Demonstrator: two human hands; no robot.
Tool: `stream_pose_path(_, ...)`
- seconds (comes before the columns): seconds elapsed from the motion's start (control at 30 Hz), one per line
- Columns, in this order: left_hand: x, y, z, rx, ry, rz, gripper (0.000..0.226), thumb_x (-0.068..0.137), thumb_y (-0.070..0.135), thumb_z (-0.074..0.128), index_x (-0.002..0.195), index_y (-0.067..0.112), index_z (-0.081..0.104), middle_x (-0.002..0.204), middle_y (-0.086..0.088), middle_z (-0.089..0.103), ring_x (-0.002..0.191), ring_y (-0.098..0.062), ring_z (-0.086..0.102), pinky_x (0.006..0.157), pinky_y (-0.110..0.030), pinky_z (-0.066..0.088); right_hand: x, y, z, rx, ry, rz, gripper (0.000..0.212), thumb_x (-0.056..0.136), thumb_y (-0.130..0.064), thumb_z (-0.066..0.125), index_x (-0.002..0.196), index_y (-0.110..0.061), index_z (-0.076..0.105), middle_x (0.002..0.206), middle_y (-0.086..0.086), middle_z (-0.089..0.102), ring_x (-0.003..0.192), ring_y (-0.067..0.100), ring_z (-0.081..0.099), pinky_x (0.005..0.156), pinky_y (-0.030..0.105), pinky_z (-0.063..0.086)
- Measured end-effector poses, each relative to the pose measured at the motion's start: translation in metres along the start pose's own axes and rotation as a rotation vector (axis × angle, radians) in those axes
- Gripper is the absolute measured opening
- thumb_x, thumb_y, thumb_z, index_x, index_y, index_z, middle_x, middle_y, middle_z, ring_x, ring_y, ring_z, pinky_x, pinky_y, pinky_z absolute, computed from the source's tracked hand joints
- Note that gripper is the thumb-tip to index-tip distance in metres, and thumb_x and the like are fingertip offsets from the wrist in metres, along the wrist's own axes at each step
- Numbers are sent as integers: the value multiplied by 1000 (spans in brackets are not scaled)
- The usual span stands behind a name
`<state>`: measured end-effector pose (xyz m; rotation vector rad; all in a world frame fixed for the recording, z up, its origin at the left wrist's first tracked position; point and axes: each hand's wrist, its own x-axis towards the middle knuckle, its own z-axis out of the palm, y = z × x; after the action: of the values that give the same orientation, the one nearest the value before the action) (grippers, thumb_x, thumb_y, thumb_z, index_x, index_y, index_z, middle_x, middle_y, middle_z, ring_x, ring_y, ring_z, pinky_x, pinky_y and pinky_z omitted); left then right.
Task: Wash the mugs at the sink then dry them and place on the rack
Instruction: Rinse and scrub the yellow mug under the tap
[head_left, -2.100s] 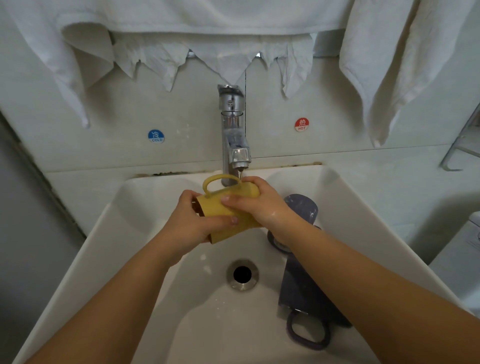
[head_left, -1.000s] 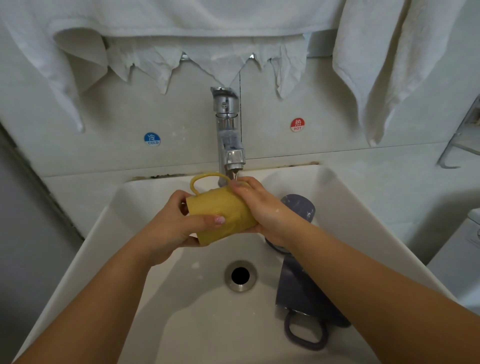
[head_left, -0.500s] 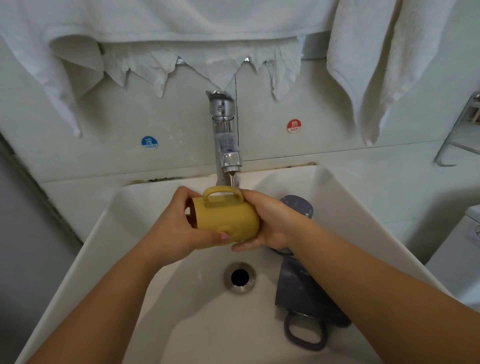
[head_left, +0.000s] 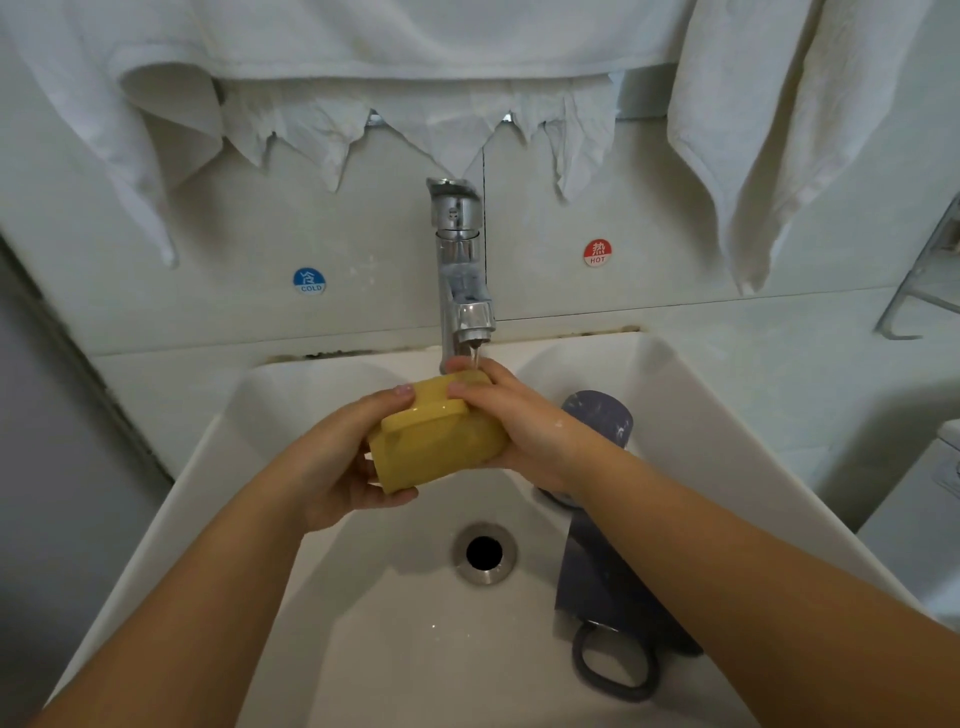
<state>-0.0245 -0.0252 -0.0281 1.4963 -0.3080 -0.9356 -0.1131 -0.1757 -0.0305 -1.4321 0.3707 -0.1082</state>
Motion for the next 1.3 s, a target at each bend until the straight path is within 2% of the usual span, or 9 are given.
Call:
stream_pose_path(0.13, 2, -7, 12, 85, 68, 97, 45, 77, 42, 69, 113, 18, 56, 108, -9, 60, 86, -28, 65, 63, -42, 58, 0, -1, 3, -95, 172, -36, 13, 93, -47, 52, 99, -37, 55, 105, -3, 54, 98, 22, 56, 89, 47, 53)
stream_pose_path(0.2, 4, -8, 15, 85, 116, 133, 34, 84, 36, 67, 109, 17, 54, 107, -9, 59, 89, -29, 65, 65, -44, 59, 0, -4, 4, -117, 230, -27, 20, 97, -49, 41, 87, -37, 53, 96, -5, 53, 91, 19, 55, 90, 46, 52)
stream_pose_path(0.37, 2, -5, 9, 54, 139, 170, 54, 69, 45, 79, 111, 18, 58, 108, -8, 63, 88, -26, 67, 58, -38, 57, 0, -3, -3, -48, 27, -15, 25, 96, -40, 50, 121, -37, 48, 122, 4, 49, 112, 29, 52, 95, 48, 51)
stream_pose_path(0.57, 1, -6, 16, 93, 157, 227, 39, 80, 35, 68, 111, 16, 54, 114, -8, 58, 99, -30, 63, 60, -41, 58, 0, -7, -2, -185, 181, -100, 11, 94, -50, 48, 93, -39, 50, 96, -12, 49, 87, 13, 52, 72, 31, 52)
stream_pose_path(0.73, 1, -8, 17, 217, 182, 329, 57, 62, 43, 76, 109, 19, 56, 110, -5, 58, 98, -27, 63, 62, -43, 60, 2, -8, -2, -11, 229, 88, 18, 93, -47, 49, 100, -34, 58, 109, 5, 59, 102, 28, 59, 92, 47, 52)
stream_pose_path(0.93, 1, -12, 17, 316, 211, 468, 51, 60, 47, 73, 104, 28, 55, 107, -1, 57, 98, -22, 61, 65, -33, 57, -1, 1, -7, -55, 110, 62, 43, 82, -45, 69, 118, -35, 47, 118, 3, 54, 105, 28, 58, 85, 46, 56)
stream_pose_path(1.07, 3, -14, 16, 397, 211, 500, 55, 60, 49, 80, 105, 34, 53, 108, 4, 55, 92, -18, 62, 62, -30, 58, 2, -6, -2, -120, 222, 58, 30, 87, -53, 58, 108, -35, 45, 105, -1, 54, 91, 23, 59, 72, 36, 57)
stream_pose_path(1.2, 3, -14, 16, 427, 221, 542, 47, 68, 39, 82, 103, 38, 51, 107, 8, 54, 89, -12, 59, 55, -18, 53, 3, -9, 1, -40, 278, 167, 20, 95, -48, 47, 84, -31, 47, 100, 4, 56, 100, 30, 59, 87, 44, 55)
stream_pose_path(1.3, 1, -13, 16, 430, 222, 551, 44, 68, 37, 79, 101, 40, 50, 107, 11, 52, 89, -11, 58, 54, -15, 51, 0, -7, -3, 24, 255, 156, 17, 95, -45, 47, 86, -31, 48, 104, 6, 58, 101, 30, 60, 89, 45, 54)
